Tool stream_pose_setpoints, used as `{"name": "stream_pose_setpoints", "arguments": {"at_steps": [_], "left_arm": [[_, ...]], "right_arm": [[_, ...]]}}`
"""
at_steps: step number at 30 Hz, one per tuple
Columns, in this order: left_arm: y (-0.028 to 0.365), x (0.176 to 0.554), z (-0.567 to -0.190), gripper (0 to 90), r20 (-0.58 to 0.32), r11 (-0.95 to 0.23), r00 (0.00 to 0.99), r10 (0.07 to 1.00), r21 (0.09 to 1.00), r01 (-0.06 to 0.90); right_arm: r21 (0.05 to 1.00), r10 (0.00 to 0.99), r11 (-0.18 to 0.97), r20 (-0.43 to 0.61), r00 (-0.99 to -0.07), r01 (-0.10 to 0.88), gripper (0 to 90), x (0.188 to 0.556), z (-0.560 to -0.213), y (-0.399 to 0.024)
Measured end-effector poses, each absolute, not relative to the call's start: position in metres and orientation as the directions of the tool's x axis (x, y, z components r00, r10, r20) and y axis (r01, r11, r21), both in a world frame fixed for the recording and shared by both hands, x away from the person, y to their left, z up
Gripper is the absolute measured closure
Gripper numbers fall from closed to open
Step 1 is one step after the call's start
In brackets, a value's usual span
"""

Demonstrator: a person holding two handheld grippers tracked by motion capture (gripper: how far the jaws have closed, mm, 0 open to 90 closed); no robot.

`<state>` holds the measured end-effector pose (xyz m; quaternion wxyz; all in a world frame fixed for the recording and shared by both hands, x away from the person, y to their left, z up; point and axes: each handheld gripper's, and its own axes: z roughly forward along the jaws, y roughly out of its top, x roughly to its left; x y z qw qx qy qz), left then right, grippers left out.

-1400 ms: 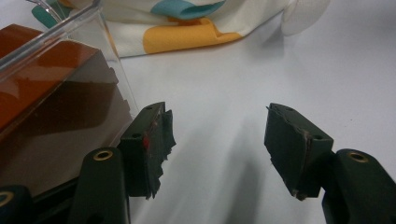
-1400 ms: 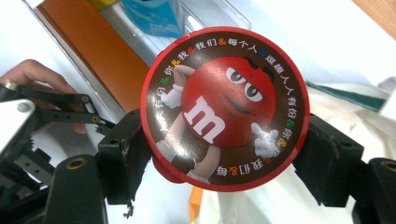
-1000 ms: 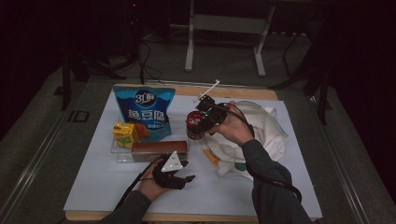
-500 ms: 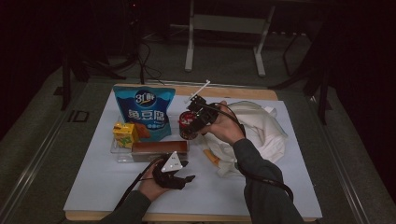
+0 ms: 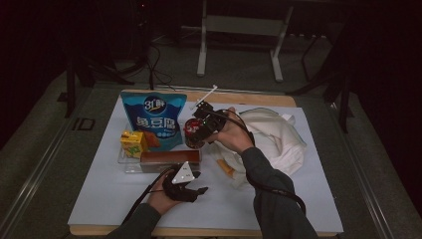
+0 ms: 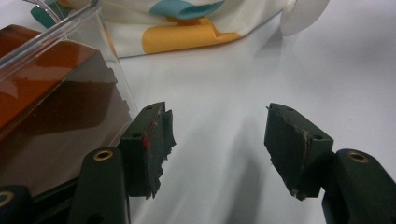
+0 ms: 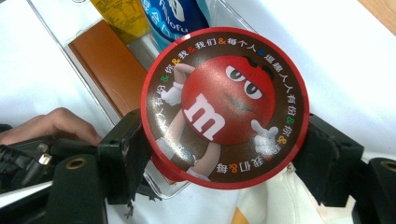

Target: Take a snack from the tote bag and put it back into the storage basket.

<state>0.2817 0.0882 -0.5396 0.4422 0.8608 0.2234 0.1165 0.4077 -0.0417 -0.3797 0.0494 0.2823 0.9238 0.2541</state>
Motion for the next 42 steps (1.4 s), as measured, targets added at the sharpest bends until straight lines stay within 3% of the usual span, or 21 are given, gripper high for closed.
{"name": "stream_pose_setpoints", "arguments": {"at_steps": [42], "left_arm": [[0.088, 0.282, -0.539, 39.6, 0.007, -0.512, 0.875, 0.484, 0.813, 0.277]], "right_arm": [[0.493, 0.574, 0.695, 0.058, -0.817, 0.524, 26.2, 0.417, -0.414, -0.017]]}}
